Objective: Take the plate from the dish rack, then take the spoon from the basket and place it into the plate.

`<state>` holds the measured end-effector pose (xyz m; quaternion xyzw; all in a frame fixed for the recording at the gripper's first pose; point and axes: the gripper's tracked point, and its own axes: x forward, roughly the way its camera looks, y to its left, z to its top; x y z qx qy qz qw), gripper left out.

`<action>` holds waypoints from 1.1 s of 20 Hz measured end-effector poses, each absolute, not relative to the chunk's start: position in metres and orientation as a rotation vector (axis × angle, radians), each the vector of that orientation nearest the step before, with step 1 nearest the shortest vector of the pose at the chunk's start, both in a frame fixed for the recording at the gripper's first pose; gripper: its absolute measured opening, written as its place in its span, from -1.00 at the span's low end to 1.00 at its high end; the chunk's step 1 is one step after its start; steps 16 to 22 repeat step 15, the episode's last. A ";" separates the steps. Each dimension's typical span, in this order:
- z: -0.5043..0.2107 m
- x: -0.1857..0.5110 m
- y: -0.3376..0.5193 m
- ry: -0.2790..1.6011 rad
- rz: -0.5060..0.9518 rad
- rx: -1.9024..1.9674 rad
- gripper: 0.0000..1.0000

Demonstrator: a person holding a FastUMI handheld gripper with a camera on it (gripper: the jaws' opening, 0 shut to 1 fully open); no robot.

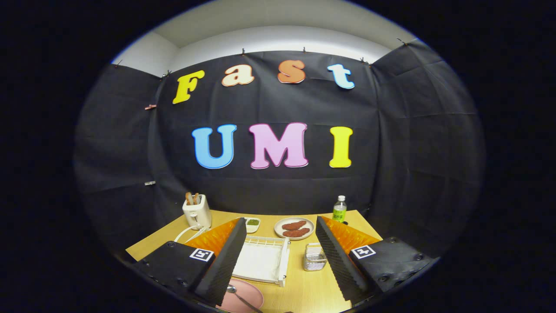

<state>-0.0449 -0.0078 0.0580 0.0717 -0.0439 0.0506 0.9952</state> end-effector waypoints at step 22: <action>0.037 -0.058 -0.053 -0.079 -0.012 0.153 0.96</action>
